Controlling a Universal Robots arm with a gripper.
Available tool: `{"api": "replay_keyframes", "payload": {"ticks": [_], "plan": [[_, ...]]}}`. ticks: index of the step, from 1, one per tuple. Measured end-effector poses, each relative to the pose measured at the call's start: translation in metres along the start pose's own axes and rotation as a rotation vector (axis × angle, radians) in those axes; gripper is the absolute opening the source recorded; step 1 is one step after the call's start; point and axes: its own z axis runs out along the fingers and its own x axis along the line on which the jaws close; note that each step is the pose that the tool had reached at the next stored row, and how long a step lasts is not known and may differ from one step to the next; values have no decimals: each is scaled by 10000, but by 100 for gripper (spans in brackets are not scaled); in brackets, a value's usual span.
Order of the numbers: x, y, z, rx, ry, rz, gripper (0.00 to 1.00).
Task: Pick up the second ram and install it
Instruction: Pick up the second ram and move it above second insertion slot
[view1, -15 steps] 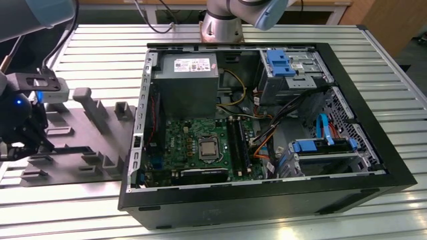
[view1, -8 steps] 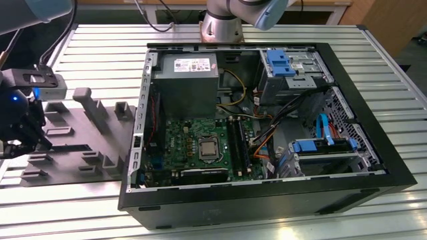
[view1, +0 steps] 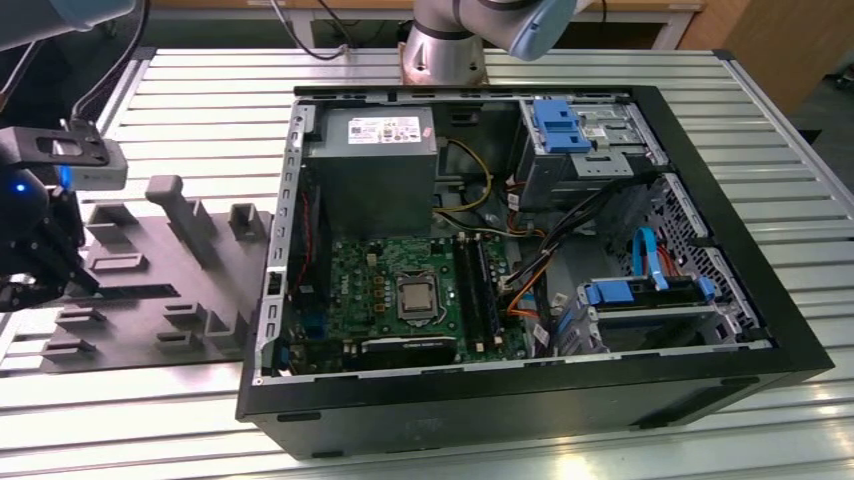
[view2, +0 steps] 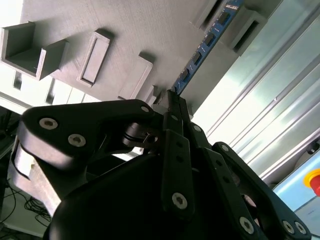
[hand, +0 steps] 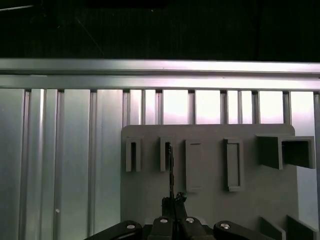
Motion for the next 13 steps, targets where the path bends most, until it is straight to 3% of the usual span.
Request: {"api": "replay_keyframes", "payload": {"ticks": [13], "plan": [[-6, 8, -180, 2, 0, 0, 11]]}}
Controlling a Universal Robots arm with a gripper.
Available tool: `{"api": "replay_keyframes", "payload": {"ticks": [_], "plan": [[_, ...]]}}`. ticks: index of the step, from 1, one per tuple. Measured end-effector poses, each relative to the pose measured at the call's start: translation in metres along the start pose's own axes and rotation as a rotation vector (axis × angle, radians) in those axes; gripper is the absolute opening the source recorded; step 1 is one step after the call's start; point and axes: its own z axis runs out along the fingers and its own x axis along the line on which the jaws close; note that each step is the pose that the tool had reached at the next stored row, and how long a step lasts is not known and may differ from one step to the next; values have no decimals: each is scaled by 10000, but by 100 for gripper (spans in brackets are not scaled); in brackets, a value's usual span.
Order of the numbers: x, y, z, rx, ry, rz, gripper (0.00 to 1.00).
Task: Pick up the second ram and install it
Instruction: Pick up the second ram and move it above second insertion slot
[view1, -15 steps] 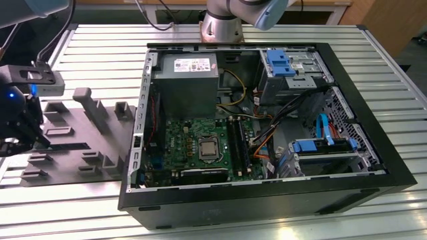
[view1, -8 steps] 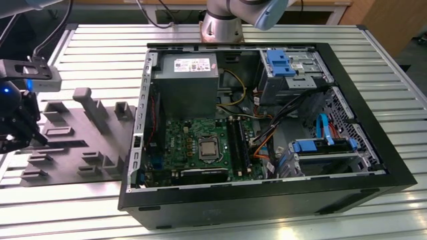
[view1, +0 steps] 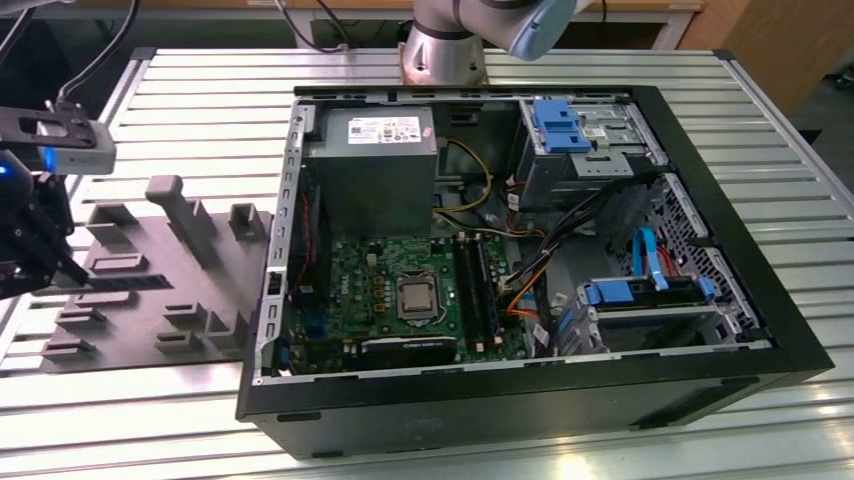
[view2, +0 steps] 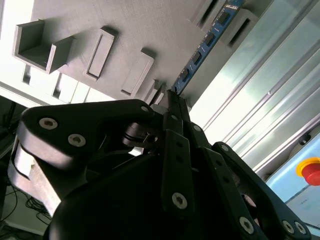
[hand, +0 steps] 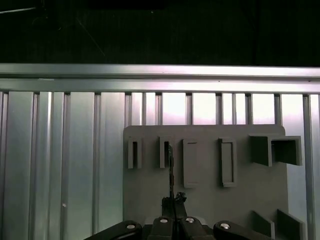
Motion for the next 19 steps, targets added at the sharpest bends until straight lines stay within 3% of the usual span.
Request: {"api": "replay_keyframes", "payload": {"ticks": [19], "plan": [[-6, 9, -203, 0, 0, 0, 11]]}}
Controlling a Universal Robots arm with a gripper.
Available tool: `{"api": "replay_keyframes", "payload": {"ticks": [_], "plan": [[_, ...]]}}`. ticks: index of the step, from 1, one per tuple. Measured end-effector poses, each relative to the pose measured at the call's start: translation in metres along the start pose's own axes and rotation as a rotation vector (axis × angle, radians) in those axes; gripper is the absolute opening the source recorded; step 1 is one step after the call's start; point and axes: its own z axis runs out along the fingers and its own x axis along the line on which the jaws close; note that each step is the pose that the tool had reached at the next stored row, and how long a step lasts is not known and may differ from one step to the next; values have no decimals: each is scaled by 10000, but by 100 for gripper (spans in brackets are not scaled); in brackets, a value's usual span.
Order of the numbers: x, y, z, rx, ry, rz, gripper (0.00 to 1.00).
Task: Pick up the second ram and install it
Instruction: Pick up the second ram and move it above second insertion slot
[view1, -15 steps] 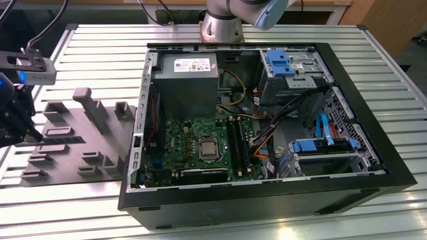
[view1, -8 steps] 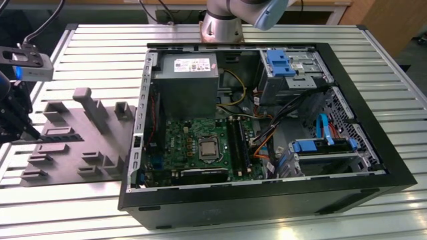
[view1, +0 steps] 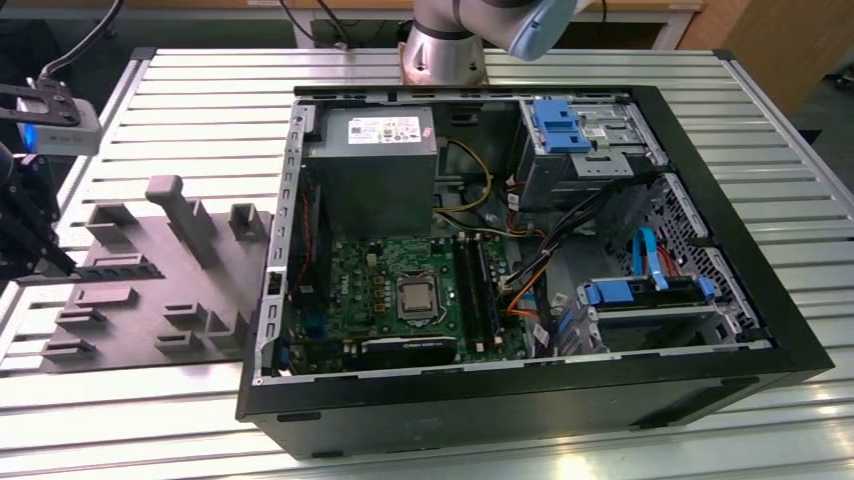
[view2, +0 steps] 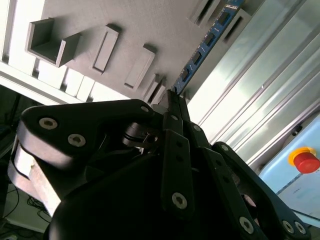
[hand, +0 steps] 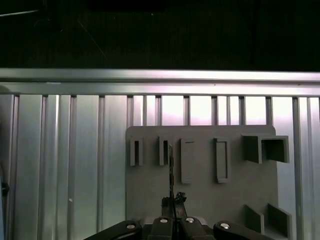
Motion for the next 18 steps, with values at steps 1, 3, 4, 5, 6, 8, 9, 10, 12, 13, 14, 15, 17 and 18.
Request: {"api": "replay_keyframes", "payload": {"ticks": [1, 3, 4, 5, 6, 8, 9, 10, 12, 13, 14, 15, 17, 18], "plan": [[0, 0, -9, 0, 1, 0, 11], [-1, 1, -26, 0, 0, 0, 11], [-1, 1, -34, 1, 0, 0, 11], [-1, 2, -43, 0, 0, 0, 11], [-2, 2, -53, 0, 0, 0, 11], [-2, 3, -72, 0, 0, 0, 11], [-3, 4, -81, 0, 0, 0, 11], [-3, 4, -91, 0, 0, 0, 11], [-3, 5, -109, 0, 0, 0, 11], [-4, 5, -120, 0, 0, 0, 11], [-4, 6, -128, 0, 0, 0, 11], [-4, 6, -138, 0, 1, 0, 11], [-5, 7, -155, 1, 0, 0, 11], [-5, 7, -165, 0, 0, 0, 11]]}}
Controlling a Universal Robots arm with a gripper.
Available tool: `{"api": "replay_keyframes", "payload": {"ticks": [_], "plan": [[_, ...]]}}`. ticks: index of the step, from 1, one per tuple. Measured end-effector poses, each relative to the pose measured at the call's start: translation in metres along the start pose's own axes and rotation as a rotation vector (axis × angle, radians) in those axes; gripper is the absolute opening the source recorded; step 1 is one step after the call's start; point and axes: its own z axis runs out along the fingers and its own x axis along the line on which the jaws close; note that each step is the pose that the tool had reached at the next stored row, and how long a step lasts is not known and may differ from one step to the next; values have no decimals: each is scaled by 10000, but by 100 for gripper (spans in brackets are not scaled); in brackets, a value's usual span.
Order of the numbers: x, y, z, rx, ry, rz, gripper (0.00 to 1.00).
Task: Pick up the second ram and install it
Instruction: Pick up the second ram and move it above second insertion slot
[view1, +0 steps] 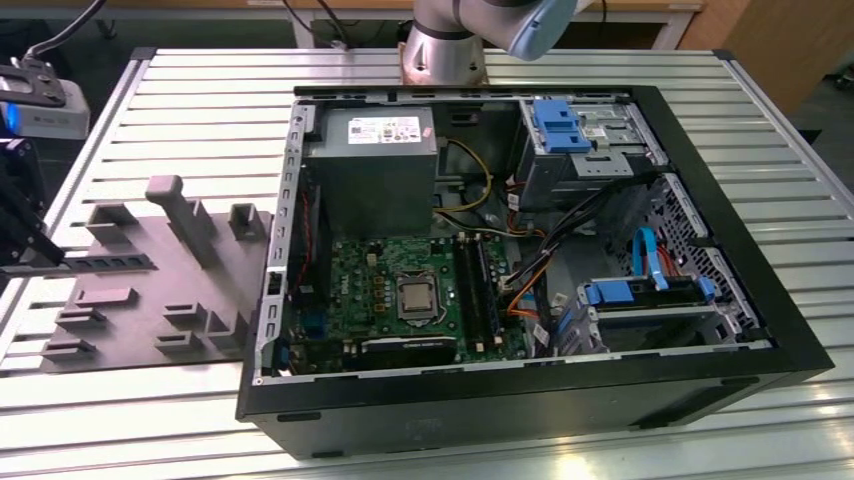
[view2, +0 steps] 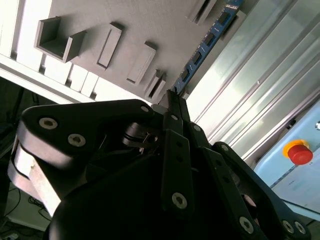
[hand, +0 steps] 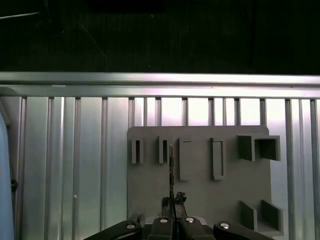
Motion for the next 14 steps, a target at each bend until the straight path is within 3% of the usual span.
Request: {"api": "replay_keyframes", "payload": {"ticks": [14], "plan": [[-4, 6, -127, 1, 0, 0, 11]]}}
